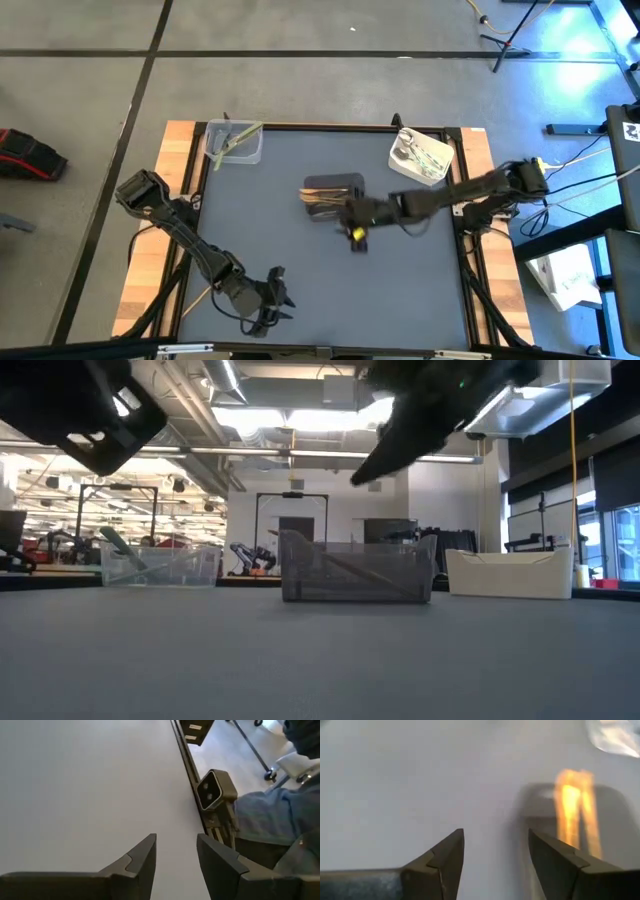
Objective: Sort silverware by color (type)
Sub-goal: Put the gold knife into the black bin
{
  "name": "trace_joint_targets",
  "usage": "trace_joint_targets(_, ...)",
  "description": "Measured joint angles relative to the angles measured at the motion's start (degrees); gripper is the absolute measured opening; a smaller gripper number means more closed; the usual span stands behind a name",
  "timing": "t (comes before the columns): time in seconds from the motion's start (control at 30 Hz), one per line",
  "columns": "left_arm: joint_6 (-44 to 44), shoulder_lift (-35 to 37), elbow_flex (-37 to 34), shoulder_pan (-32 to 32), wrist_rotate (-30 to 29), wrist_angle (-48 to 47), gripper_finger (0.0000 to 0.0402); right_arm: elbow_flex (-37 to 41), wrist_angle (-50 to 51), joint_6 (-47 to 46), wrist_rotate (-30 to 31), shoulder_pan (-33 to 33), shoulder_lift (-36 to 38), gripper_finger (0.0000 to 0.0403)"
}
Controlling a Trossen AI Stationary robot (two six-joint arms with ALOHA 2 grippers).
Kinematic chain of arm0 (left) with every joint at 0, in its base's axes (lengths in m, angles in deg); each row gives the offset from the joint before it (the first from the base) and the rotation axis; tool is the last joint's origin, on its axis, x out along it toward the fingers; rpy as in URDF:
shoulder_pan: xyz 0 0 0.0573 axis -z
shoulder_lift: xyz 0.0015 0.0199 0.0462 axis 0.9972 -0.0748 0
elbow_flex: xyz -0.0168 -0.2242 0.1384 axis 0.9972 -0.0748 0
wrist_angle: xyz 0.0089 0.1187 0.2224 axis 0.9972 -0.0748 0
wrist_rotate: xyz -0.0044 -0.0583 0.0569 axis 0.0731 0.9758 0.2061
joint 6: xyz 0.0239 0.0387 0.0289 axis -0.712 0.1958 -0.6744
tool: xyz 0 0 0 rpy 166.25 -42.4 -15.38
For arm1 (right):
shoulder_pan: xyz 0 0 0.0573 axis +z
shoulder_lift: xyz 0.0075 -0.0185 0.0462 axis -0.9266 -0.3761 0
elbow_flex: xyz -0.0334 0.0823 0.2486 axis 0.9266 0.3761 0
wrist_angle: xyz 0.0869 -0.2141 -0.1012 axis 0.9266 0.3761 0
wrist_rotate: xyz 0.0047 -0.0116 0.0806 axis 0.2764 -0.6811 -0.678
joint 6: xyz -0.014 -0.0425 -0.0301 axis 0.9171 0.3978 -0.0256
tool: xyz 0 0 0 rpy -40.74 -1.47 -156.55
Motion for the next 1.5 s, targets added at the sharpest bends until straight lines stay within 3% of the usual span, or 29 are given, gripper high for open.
trace_joint_targets(0.2, -9.11, -0.02, 0.0, -2.83, 0.88, 4.57, 0.0141, 1.31, -4.99, -1.95, 4.99, 13.59, -1.32, 0.0208)
trace_joint_targets(0.4, -9.48, -0.02, 0.0, -4.91, -0.69, 6.28, 0.0141, 2.54, -13.4, -1.99, 10.92, 23.42, -4.09, 0.0209)
trace_joint_targets(0.6, -10.03, 0.11, 0.0, -8.41, 6.59, 6.28, 0.0165, 2.57, -16.93, -0.12, 13.78, 27.02, -5.06, 0.0209)
trace_joint_targets(0.73, -6.24, 1.19, 0.0, -9.84, 17.79, 3.07, 0.0189, 2.56, -16.53, -0.14, 14.17, 26.83, -5.05, 0.0209)
trace_joint_targets(0.83, 1.86, 3.09, 0.04, -10.4, 24.76, -5.48, 0.0191, 2.56, -15.68, -0.43, 14.21, 26.8, -5.03, 0.0209)
trace_joint_targets(0.93, 9.95, 5.03, 0.04, -9.31, 25.74, -14.68, 0.0188, 2.57, -15.82, -0.44, 14.15, 26.82, -5.03, 0.0209)
trace_joint_targets(1.27, 30.95, 12.0, 0.04, 0.47, 16.98, -41.47, 0.0186, 2.56, -15.33, -0.59, 14.13, 26.81, -5.01, 0.0209)
trace_joint_targets(1.5, 50.98, 14.48, 0.04, 10.38, 14.77, -52.78, 0.0186, 2.56, -15.39, -0.59, 14.1, 26.82, -5.01, 0.0209)
